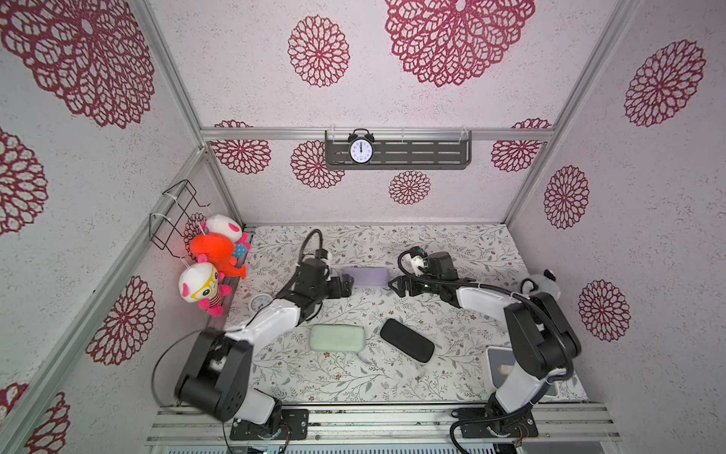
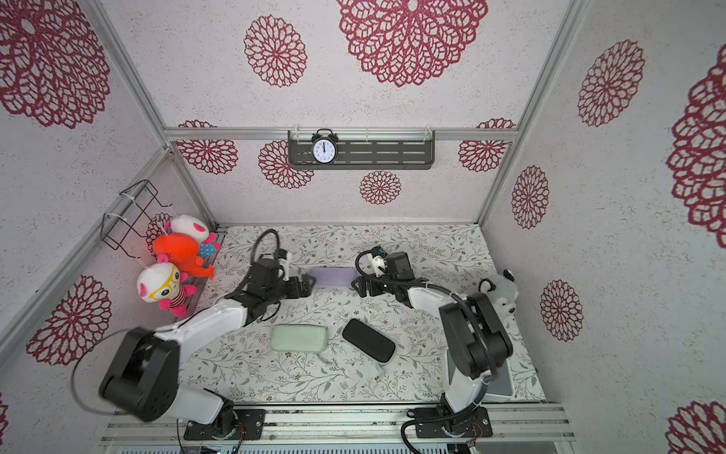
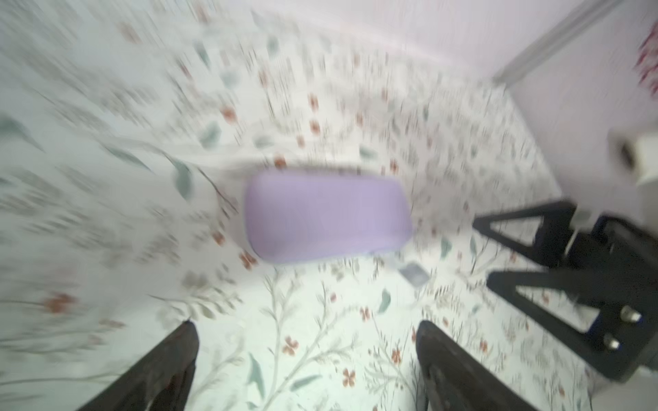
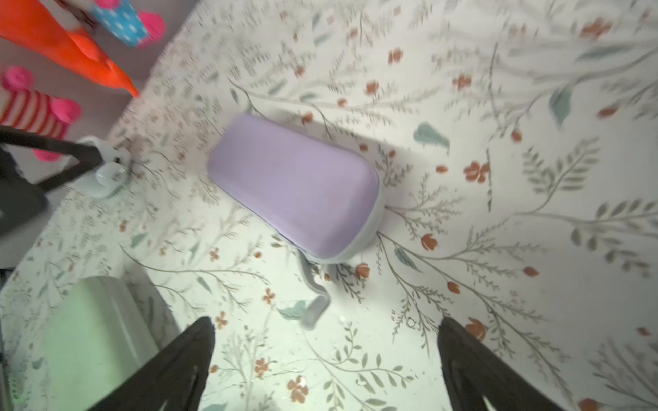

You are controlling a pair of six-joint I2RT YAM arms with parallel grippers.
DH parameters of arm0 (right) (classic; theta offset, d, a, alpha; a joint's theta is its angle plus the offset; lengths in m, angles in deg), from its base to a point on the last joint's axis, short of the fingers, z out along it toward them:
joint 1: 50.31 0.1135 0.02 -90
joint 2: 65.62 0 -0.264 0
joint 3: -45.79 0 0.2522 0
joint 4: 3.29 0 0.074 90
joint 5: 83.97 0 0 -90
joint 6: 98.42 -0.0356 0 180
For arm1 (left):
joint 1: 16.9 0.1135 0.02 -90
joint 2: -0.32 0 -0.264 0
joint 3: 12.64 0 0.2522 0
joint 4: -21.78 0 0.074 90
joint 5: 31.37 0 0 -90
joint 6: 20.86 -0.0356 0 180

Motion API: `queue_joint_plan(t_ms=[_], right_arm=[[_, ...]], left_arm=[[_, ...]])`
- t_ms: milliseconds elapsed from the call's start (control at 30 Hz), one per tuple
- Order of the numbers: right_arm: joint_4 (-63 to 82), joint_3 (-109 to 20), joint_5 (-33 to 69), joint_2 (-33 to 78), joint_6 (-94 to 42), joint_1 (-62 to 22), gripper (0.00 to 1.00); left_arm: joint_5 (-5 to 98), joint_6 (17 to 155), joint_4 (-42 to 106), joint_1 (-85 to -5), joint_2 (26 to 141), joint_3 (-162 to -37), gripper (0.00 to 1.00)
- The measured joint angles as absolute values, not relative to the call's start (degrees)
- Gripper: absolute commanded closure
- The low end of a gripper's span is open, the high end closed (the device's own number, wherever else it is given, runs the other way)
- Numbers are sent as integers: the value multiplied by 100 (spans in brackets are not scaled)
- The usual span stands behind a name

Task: Put umbrellas into zippered umbrella sleeves
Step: Zip the zipper on the umbrella sleeve, then reset both arms

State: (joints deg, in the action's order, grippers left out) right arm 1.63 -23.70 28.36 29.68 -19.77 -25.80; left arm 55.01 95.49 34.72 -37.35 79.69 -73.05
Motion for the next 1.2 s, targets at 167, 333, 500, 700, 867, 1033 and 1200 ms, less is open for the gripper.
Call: queue_joint_plan(t_ms=[167, 333, 500, 700, 867, 1033, 1200], right_arm=[[64, -1668, 2113, 1250, -1866, -2766, 1], [-898, -295, 198, 9, -1149, -3267, 1], [-2277, 1151, -462, 376, -1105, -4499, 2], [-4078, 1866, -480, 1534, -963, -4705, 1], [-4851, 1862, -455, 2330, -904, -4794, 1], [-5269, 1785, -477, 2310, -902, -4840, 1], [-5376, 1746, -423, 2308, -898, -4847, 1]], left_arm=[[7009, 8788, 2903, -3344, 5534, -6533, 2], [7842, 8191, 2005, -2113, 4011, -4516, 2], [7381, 8185, 1384, -732, 5248, -4267, 2], [6507, 8412, -423, -310, 7668, -4175, 2], [6354, 8320, -1595, -424, 8951, -4433, 2], [6928, 8093, -1422, -926, 8931, -4975, 2], [7276, 7912, -1496, -1141, 8929, -5028, 2]])
